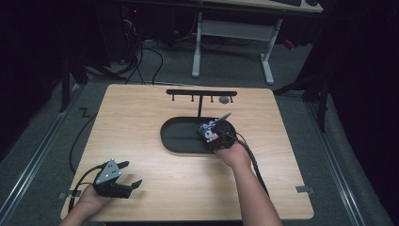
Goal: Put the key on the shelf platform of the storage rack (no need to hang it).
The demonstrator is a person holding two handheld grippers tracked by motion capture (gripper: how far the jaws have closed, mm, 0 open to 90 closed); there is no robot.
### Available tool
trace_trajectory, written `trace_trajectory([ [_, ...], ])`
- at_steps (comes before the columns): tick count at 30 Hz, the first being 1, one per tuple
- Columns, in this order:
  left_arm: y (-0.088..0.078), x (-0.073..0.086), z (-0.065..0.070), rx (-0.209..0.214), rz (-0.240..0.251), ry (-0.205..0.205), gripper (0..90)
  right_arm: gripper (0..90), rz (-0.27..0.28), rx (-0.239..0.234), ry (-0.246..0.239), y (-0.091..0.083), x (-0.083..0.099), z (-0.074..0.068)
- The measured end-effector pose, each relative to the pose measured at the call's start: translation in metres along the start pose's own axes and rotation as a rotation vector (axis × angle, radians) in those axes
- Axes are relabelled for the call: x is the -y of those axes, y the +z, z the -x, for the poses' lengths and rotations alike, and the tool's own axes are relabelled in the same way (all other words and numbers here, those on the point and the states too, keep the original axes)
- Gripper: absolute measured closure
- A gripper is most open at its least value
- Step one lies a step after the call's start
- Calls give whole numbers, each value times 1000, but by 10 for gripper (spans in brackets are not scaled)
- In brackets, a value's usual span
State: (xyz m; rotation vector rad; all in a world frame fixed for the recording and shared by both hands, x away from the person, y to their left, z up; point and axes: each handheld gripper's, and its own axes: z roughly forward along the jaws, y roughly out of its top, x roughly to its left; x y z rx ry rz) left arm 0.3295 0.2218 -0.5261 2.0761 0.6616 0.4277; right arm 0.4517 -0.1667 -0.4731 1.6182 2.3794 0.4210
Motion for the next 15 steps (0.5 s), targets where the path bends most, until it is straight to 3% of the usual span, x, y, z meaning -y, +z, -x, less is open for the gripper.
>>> trace_trajectory([
  [12,0,0,0,3,1,-1,154,456,-4,0,12,15,-7,-5],
  [15,0,0,0,2,1,0,154,357,-7,-4,11,15,-7,-5],
])
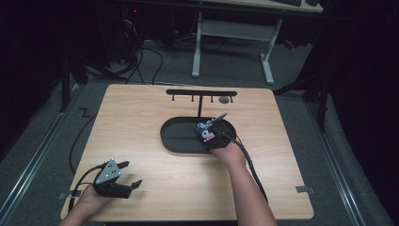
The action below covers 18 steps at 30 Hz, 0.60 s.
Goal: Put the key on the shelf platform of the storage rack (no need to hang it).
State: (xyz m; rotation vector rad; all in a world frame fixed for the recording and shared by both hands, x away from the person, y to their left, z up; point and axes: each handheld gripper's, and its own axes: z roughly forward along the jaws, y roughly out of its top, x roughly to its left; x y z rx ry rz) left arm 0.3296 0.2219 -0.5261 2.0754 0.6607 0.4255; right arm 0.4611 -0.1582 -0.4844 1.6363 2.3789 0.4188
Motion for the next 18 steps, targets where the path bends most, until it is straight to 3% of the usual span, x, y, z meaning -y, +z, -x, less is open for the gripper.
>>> trace_trajectory([
  [2,0,0,0,-1,-1,0,154,308,13,-16,3,-1,-1,-1],
  [12,0,0,0,1,-2,2,154,187,88,-3,-11,-24,-2,-3],
  [18,0,0,0,2,-2,3,154,166,130,-8,-19,-37,-2,-5],
])
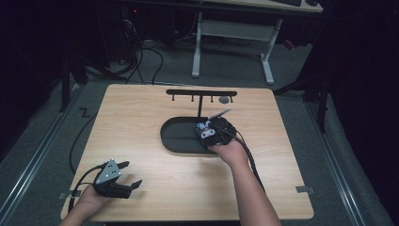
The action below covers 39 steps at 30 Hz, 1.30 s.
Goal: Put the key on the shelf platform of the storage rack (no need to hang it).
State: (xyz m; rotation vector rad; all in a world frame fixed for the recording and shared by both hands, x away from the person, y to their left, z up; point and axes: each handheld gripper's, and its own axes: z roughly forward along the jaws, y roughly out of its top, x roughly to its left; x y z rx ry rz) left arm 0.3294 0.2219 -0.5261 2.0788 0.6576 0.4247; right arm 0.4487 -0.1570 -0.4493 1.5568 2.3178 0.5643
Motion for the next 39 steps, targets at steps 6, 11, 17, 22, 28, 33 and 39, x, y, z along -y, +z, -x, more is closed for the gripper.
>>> trace_trajectory([
  [6,0,0,0,1,0,0,154,175,27,-7,-1,-9,5,0],
  [11,0,0,0,-1,0,2,154,173,35,-7,6,-13,13,0],
  [17,0,0,0,-1,-1,2,154,170,65,-10,7,-18,24,5],
  [22,0,0,0,-2,-1,1,154,169,85,-17,5,-21,36,7],
  [28,1,0,0,-2,-3,1,154,169,110,-23,-2,-23,52,8],
  [33,1,0,0,-2,-5,1,154,157,131,-29,-19,-23,66,7],
  [39,1,0,0,-2,-4,1,154,157,180,-46,-15,-27,81,4],
])
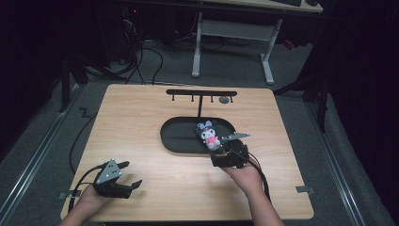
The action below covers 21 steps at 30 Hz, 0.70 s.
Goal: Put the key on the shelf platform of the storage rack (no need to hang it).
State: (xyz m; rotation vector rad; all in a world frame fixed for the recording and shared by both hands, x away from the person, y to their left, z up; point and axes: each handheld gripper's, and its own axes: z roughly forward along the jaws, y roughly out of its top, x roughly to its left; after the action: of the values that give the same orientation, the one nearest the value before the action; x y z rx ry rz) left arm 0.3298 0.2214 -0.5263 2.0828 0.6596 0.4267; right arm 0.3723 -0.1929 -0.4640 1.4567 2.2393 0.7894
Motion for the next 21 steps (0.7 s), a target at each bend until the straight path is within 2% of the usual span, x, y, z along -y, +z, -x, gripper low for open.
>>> trace_trajectory([
  [15,0,0,0,-2,-1,-1,154,149,95,-4,-12,-1,48,-6],
  [18,0,0,0,-3,-2,-1,154,149,122,-18,11,1,58,-8],
  [21,0,0,0,-3,-2,-1,154,150,140,-6,5,2,67,-12],
])
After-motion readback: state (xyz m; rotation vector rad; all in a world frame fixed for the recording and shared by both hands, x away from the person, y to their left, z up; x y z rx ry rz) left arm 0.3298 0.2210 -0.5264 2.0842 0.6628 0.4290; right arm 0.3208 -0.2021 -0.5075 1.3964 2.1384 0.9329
